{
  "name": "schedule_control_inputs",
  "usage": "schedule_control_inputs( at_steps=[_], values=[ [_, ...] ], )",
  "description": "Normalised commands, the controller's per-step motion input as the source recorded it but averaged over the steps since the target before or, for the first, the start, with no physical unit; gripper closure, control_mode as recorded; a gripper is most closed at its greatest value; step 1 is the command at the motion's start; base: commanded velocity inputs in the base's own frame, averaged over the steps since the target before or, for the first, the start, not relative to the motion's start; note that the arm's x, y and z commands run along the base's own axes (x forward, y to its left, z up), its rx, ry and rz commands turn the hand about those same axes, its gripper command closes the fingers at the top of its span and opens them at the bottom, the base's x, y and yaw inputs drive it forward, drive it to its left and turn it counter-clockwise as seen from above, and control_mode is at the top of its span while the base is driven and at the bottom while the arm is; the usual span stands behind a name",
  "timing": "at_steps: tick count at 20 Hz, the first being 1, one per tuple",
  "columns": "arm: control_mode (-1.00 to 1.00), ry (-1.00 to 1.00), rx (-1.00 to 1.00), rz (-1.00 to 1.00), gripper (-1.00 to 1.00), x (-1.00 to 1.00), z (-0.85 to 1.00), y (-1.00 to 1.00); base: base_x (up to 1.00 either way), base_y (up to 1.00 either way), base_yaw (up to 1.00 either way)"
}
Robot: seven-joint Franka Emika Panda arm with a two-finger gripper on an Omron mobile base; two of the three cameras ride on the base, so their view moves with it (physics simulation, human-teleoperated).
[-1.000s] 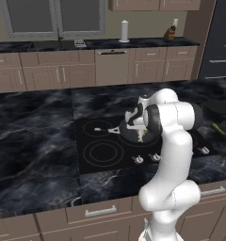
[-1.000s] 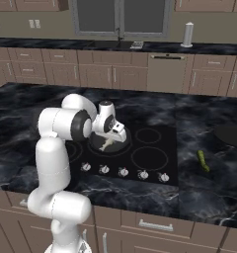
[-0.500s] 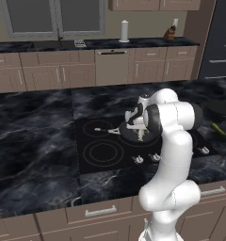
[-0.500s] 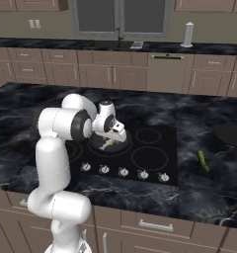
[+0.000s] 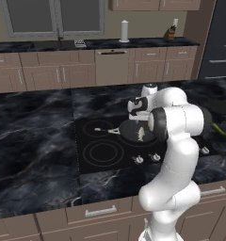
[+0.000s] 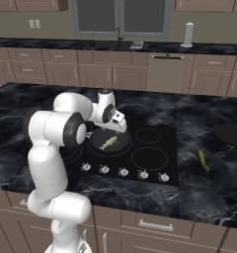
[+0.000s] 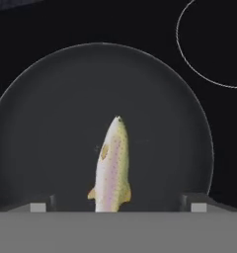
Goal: Place both pans onto different burners. Then place the squash and the fish on different pans.
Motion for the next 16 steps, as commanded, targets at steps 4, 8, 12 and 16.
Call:
schedule_control_inputs(
  at_steps=[4,8,12,16],
  values=[
    [-1.0,-0.06,0.0,0.06,-1.0,-0.71,0.56,0.0,0.0,0.0,0.0],
    [-1.0,-0.03,0.0,0.08,-1.0,-0.72,0.4,-0.06,0.0,0.0,0.0],
    [-1.0,0.0,0.0,0.12,-1.0,-0.53,0.36,0.0,0.0,0.0,0.0],
    [-1.0,0.0,0.0,0.15,-1.0,-0.47,0.39,0.0,0.0,0.0,0.0]
  ],
)
